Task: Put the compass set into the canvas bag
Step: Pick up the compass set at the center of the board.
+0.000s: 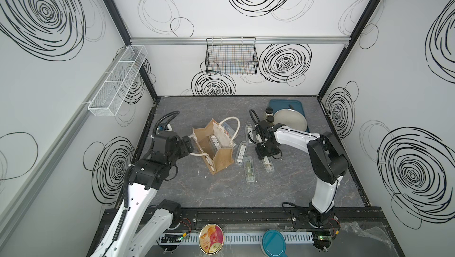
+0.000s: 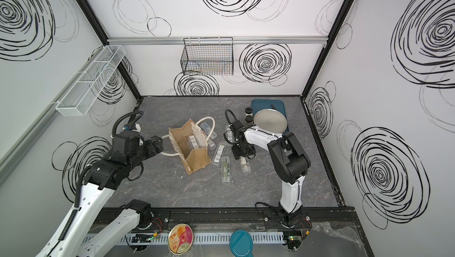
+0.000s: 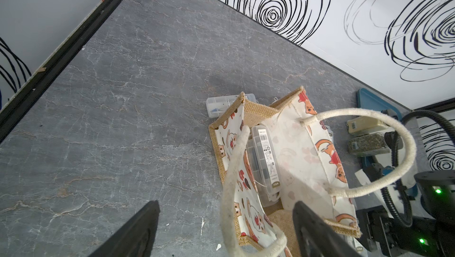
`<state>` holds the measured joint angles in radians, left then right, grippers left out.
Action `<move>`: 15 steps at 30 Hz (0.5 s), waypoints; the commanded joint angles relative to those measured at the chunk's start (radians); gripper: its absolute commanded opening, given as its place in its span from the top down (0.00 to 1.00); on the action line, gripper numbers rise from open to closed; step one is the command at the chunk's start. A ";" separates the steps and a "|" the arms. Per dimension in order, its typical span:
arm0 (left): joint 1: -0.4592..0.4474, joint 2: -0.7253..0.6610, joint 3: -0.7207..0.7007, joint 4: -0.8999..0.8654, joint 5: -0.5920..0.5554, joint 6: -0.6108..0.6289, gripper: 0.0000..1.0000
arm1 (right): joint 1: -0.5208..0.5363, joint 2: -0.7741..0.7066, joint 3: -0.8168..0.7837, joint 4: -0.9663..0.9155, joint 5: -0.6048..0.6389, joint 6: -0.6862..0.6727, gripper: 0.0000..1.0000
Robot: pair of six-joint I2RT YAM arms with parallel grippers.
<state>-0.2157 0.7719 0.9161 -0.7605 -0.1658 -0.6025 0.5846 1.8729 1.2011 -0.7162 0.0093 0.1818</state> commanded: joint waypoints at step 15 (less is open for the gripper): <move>0.012 -0.011 -0.010 0.015 -0.004 0.001 0.12 | -0.006 -0.097 -0.199 0.057 -0.066 0.090 0.39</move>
<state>-0.2119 0.7712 0.9112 -0.7605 -0.1650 -0.6022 0.5838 1.7424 1.0237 -0.6678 -0.0143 0.2638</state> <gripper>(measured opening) 0.882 0.625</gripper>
